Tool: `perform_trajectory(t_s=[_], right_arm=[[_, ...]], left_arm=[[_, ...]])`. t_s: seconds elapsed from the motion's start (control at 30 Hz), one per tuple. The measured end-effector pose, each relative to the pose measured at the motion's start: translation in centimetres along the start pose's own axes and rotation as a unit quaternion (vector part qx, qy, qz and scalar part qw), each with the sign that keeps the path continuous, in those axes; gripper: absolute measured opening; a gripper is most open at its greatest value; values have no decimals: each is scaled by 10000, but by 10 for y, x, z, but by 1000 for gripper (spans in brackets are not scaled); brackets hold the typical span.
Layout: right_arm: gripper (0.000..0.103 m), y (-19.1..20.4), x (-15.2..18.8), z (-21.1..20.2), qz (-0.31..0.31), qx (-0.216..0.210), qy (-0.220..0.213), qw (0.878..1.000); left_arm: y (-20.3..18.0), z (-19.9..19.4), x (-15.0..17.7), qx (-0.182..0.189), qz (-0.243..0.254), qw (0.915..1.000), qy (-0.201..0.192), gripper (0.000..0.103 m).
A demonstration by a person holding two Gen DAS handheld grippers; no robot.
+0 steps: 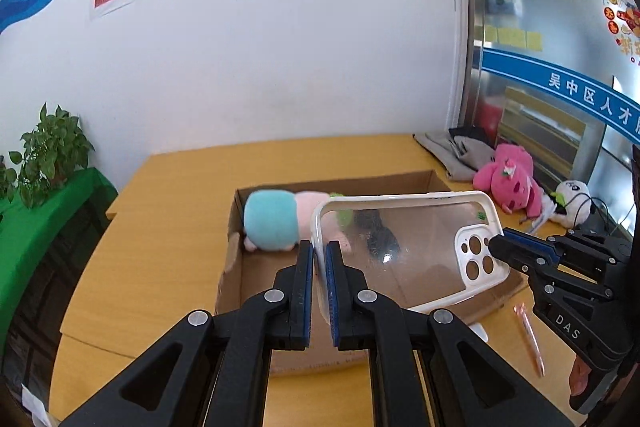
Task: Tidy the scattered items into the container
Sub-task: 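Lift the phone case with the left gripper and carry it over the box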
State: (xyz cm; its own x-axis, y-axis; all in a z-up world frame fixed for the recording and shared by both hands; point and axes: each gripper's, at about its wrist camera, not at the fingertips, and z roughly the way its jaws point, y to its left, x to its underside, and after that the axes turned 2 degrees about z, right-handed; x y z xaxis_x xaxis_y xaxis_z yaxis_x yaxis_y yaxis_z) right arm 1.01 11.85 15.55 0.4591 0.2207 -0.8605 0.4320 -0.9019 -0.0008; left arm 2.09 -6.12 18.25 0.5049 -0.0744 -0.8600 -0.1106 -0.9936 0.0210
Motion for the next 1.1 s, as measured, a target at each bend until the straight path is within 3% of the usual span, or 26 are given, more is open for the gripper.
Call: perform_trajectory(t_s=[0.2, 0.53, 0.8, 1.1], right_arm=[[8, -2, -25, 11, -53, -39, -162, 9998], [8, 0, -36, 61, -155, -163, 101, 9997], [9, -3, -19, 135, -17, -288, 932, 9952], [9, -8, 10, 212, 181, -423, 2026, 9782]], left_arm=[[11, 8, -20, -56, -1, 9999, -117, 6], [30, 59, -23, -164, -144, 9995, 220, 6], [36, 133, -10, -398, -21, 9942, 1002, 6], [38, 216, 21, -595, 172, 9737, 2192, 5]])
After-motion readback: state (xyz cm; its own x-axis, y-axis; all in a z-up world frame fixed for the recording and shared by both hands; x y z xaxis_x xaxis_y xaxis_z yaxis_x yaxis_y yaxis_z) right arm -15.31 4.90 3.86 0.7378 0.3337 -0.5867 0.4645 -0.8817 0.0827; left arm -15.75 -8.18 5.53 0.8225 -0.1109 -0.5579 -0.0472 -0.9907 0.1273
